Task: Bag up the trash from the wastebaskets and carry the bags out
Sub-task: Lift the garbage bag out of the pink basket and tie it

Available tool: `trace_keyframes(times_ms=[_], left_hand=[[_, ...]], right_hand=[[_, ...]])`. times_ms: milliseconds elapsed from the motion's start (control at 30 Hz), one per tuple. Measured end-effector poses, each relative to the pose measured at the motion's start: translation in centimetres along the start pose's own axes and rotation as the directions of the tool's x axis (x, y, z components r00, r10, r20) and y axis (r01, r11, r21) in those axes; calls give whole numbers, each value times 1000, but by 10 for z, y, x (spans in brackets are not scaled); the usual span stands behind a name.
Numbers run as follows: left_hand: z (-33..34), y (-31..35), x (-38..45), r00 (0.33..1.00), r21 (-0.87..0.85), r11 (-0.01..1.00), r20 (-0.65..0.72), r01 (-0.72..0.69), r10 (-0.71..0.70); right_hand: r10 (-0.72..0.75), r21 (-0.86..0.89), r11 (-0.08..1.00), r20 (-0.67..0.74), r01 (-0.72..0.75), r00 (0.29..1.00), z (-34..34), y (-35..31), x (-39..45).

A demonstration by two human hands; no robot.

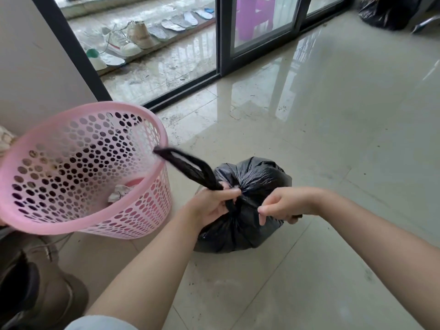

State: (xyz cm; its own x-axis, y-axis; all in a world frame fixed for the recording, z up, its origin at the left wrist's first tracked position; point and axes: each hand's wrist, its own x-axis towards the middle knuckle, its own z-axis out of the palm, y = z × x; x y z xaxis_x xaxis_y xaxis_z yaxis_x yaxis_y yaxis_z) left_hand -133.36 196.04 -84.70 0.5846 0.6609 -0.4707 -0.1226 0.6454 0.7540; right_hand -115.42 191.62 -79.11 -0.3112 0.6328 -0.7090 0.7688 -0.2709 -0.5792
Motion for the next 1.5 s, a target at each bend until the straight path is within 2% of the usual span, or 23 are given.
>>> trace_keyframes(times_ms=[100,167,200,267,300,400,467,633,700,767,833,900,933,967,1033,1100,1133,1167,1233,1300,1333,1400,1500], left_hand=[[-2,-5,3,997,87,995,-56,-52,57],[-6,-5,2,996,138,989,-58,-60,69],[-8,-5,1,997,159,986,-53,-54,63],[-8,-7,-3,998,212,976,-29,-40,47],[-7,-8,-4,999,240,970,-16,-38,43],[3,-8,-4,1000,324,946,13,-18,14],[9,-7,-4,1000,374,928,20,9,-18],[16,-1,-6,999,412,911,13,28,-37],[18,-1,-5,997,450,893,-73,35,-3],[19,-1,-3,959,522,852,-254,26,127],[20,-1,0,872,635,772,-360,-32,332],[21,-6,0,797,766,636,-324,-95,510],[21,-10,-1,766,820,567,-311,-84,563],[21,-13,0,746,862,504,-300,-55,595],[20,-18,1,745,911,411,-289,22,601],[19,-17,3,766,925,373,-292,74,572],[19,-15,3,777,917,391,-303,80,552],[19,-13,4,791,888,456,-324,65,520],[19,-5,4,842,697,717,-392,10,369],[18,1,1,912,371,929,-384,8,145],[17,1,0,934,222,975,-352,10,70],[16,0,-1,945,65,998,-327,-2,24],[20,-3,1,946,41,998,-319,-41,52]], right_hand=[[41,-230,972,-40,-49,998,-8,4,-1],[4,-270,962,-151,-45,989,-20,6,-4],[-52,-228,974,-267,-10,962,-25,9,-5],[-168,-159,982,-520,99,837,-33,15,-7],[-215,-185,974,-560,132,800,-33,15,-8],[-296,-316,933,-412,170,862,-24,15,-1],[-273,-346,926,-342,150,899,-13,9,5],[-202,-314,944,-302,103,932,-5,6,11],[-169,-292,953,-298,79,940,-3,5,12],[-152,-266,961,-296,71,943,0,4,16],[-141,-244,967,-297,67,944,3,3,20],[-115,-215,975,-276,55,954,6,4,22],[-105,-187,981,-258,57,960,8,4,23],[-104,-156,985,-240,67,965,10,4,24],[-97,-74,994,-227,82,969,13,2,27],[-81,-26,997,-247,77,966,14,-2,29],[-81,-32,997,-260,76,962,14,-3,29],[-86,-48,996,-266,75,960,13,-2,30],[-104,-94,992,-254,82,962,10,3,30],[-104,-123,990,-246,76,964,8,6,27],[-106,-138,988,-244,73,964,7,7,27],[-115,-170,983,-249,73,962,6,7,28],[-117,-187,980,-260,69,958,6,6,27]])
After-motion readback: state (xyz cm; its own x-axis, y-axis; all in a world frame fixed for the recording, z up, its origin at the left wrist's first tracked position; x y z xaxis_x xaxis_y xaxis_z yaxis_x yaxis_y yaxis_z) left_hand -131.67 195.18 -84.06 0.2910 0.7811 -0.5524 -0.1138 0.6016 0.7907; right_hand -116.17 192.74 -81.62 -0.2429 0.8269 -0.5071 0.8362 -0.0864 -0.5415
